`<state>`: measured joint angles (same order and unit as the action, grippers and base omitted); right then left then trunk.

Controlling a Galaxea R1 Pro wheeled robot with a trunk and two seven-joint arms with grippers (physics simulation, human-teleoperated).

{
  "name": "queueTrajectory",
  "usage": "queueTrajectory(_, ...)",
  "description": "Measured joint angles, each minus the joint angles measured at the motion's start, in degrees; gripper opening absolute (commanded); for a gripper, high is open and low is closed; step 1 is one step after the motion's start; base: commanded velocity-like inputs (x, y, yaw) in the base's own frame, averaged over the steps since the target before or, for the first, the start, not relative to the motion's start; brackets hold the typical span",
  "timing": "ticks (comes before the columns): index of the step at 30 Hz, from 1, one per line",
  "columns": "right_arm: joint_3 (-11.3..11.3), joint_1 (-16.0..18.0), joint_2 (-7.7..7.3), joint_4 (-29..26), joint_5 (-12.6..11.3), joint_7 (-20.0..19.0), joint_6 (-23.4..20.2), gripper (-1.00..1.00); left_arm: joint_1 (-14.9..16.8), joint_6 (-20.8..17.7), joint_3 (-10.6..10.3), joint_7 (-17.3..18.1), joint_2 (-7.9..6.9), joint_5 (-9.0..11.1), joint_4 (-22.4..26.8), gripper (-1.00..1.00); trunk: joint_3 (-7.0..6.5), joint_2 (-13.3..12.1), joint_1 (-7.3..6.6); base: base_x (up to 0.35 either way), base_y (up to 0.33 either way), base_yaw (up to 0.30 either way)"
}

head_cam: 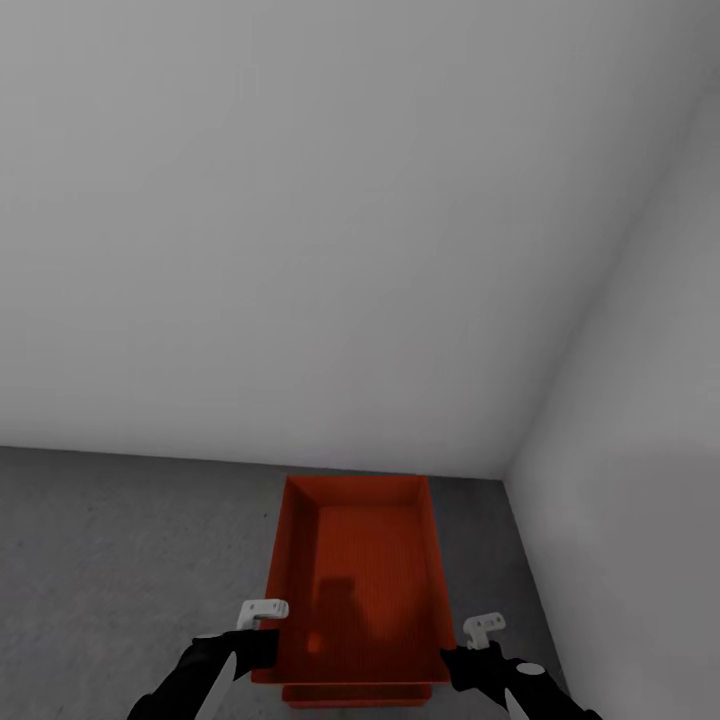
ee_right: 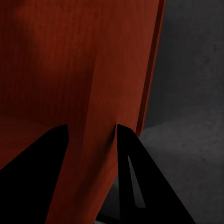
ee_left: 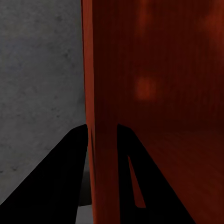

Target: Move the two storage containers from the living room to the garage. In the garage, place one container on the floor and stack the other container on top of it (either order is fine).

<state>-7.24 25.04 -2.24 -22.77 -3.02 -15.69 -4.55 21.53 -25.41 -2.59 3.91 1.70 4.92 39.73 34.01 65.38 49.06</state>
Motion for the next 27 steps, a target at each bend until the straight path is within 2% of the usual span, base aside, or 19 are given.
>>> queueTrajectory(27, 0.0, 0.0, -0.02, 0.0, 0.0, 0.0, 0.0, -1.00, 0.0, 0.0, 0.0, 0.0, 0.02, -0.1, 0.0, -1.00, 4.85, 10.8, 5.93, 0.000, 0.000, 0.000)
